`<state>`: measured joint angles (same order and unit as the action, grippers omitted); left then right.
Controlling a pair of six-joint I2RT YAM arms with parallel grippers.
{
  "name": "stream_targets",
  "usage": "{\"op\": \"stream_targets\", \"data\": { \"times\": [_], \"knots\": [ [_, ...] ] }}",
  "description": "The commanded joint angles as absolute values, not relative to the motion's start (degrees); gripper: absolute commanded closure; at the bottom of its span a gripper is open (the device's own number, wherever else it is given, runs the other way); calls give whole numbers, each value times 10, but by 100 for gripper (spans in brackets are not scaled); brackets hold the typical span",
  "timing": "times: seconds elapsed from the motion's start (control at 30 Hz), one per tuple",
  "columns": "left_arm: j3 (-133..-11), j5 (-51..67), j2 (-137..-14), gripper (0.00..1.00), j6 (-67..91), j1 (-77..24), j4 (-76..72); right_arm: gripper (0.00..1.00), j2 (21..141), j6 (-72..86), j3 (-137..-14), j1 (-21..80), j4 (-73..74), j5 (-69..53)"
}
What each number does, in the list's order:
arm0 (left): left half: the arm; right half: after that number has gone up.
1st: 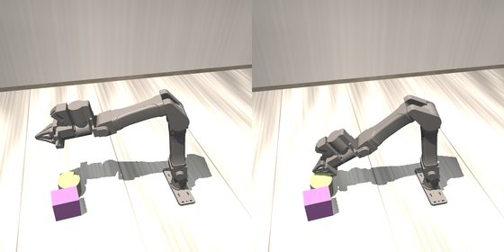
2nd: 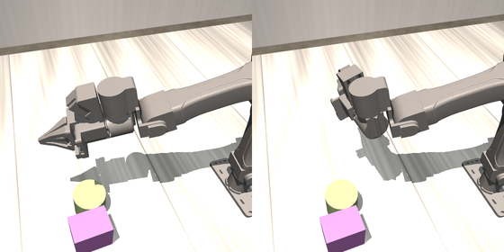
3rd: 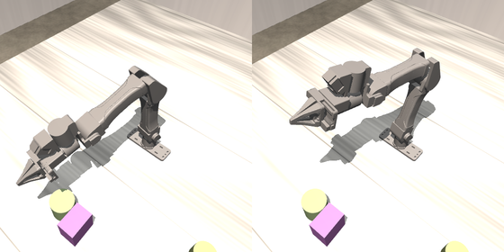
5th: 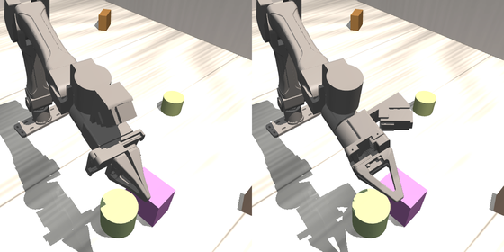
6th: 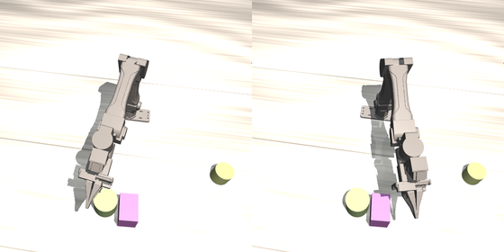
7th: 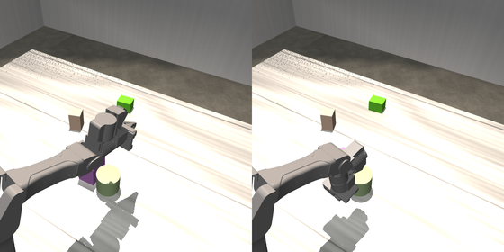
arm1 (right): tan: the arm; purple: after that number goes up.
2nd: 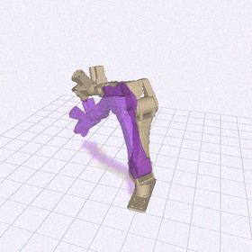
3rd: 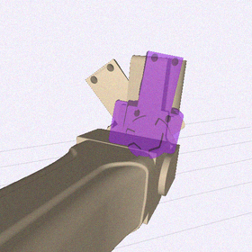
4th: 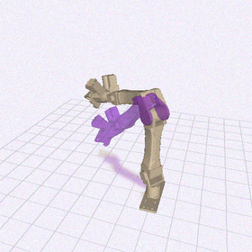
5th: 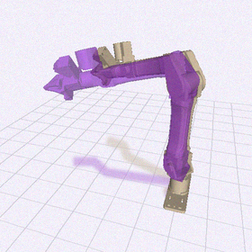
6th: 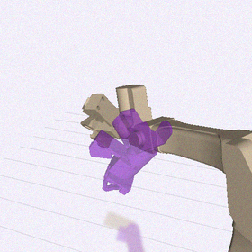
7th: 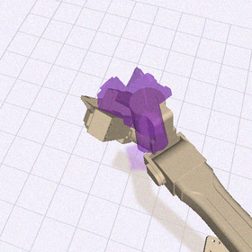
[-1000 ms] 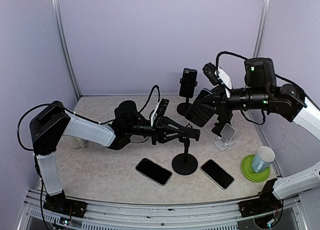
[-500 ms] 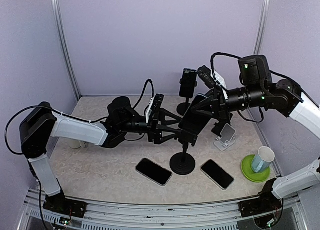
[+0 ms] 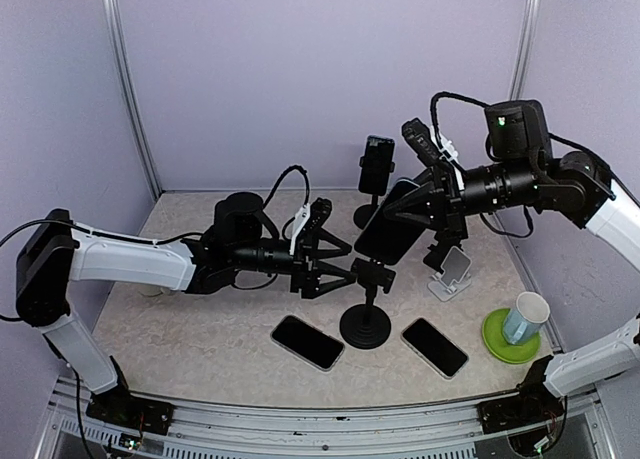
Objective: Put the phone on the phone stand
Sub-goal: Place the phone stand at the center of the board, then hold the phone stand at the center of the board.
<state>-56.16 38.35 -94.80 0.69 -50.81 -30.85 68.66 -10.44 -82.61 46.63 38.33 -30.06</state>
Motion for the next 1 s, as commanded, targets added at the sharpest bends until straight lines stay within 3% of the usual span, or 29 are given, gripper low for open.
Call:
{"op": "stream_targets", "data": {
  "times": [0.0,0.4,0.63,0.77,0.87,0.97],
  "knots": [
    [-584,385,-961,22,-31,-511,-237,100,677,-111,-851,462,374,-317],
    [-625,405,-986,43,-46,-505,-206,100,676,-116,-834,462,368,-308],
    [-622,409,-981,46,-48,-507,-210,100,679,-118,-827,462,365,-304],
    [-622,406,-981,56,-47,-507,-209,100,678,-118,-821,462,362,-302],
    [-621,404,-979,57,-45,-507,-212,100,679,-119,-817,462,361,-301],
    [-619,402,-978,65,-41,-508,-218,100,679,-118,-814,462,361,-299]
  ]
}}
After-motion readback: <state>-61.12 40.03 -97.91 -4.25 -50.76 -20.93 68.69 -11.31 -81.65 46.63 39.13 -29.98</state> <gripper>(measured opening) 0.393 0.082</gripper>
